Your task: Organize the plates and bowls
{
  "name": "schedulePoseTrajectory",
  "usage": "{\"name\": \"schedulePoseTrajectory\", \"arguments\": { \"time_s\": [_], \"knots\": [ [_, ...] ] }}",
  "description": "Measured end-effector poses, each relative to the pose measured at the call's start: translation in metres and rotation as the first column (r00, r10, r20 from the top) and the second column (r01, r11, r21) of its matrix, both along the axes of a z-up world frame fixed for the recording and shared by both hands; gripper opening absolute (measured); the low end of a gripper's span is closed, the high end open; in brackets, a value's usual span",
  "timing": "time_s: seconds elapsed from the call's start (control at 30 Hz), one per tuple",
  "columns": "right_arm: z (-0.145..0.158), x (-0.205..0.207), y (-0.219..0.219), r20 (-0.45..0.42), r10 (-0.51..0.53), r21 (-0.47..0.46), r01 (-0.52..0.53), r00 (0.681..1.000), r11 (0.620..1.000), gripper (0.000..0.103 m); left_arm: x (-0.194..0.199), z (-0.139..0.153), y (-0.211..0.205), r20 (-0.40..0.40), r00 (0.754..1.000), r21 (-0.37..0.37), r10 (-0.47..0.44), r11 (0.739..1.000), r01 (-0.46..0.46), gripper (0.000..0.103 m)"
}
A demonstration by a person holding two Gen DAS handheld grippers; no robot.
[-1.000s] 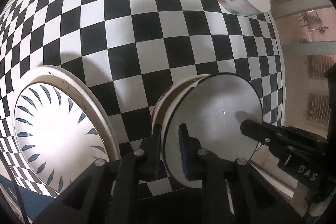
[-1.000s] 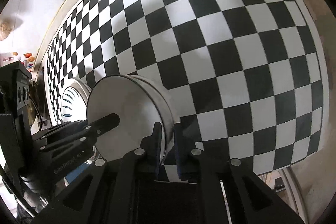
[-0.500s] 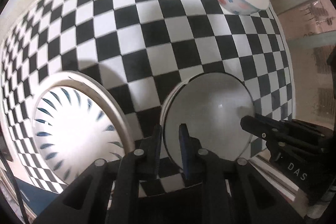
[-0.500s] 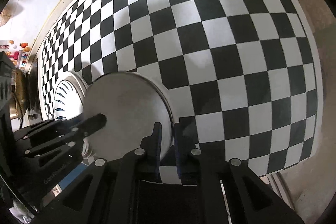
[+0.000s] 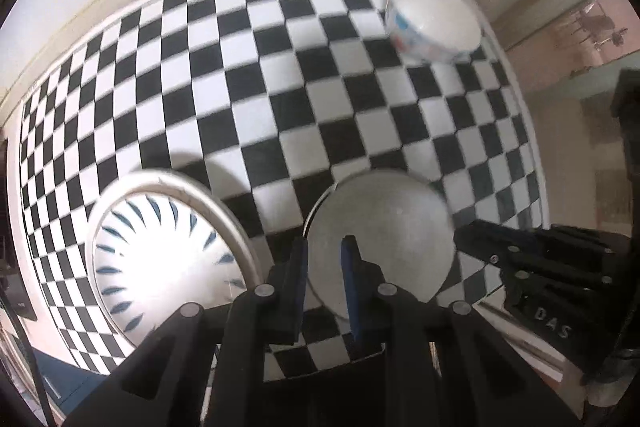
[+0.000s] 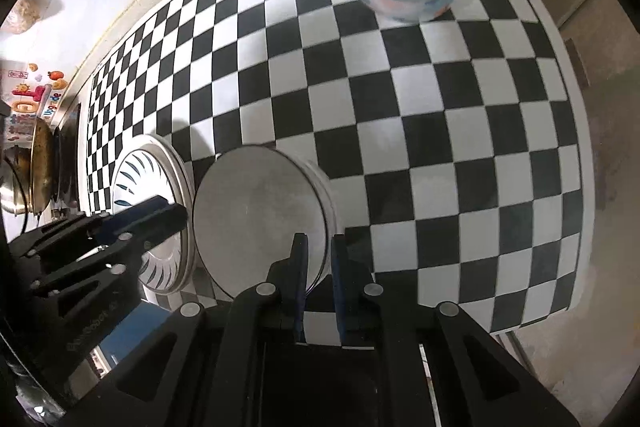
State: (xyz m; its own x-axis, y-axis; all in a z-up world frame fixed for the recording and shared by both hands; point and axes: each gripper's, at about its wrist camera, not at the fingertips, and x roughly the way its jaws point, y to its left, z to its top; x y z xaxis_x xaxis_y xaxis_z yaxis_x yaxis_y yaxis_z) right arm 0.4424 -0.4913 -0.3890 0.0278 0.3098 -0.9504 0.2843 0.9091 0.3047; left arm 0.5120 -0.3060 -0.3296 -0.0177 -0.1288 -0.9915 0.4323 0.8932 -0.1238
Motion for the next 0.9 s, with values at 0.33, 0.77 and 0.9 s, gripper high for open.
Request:
{"name": "schedulePoseTrajectory", "arguments": {
  "time_s": [0.33,0.77,0.9],
  "knots": [
    [0.006,0.036,-0.073,0.03,-0.157,0.046,0.155,0.987,0.987,0.053,0.076,0.007,-0.037,0.034,0.997,-0.054,0.063,0.997,-0.061,0.029],
    [-0.023,0.105,-0.187,0.048,-0.391,0.072,0.387,0.919,0.919,0.054,0.171,-0.062,-0.139,-0.178,0.984,-0.108,0.016,0.994,-0.035,0.029],
    [-0.038,0.125,-0.199,0.03,-0.39,0.065,0.388,0.92,0.919,0.053,0.179,-0.085,-0.156,-0.214,0.977,-0.089,-0.009,0.996,-0.011,0.028]
  ]
}}
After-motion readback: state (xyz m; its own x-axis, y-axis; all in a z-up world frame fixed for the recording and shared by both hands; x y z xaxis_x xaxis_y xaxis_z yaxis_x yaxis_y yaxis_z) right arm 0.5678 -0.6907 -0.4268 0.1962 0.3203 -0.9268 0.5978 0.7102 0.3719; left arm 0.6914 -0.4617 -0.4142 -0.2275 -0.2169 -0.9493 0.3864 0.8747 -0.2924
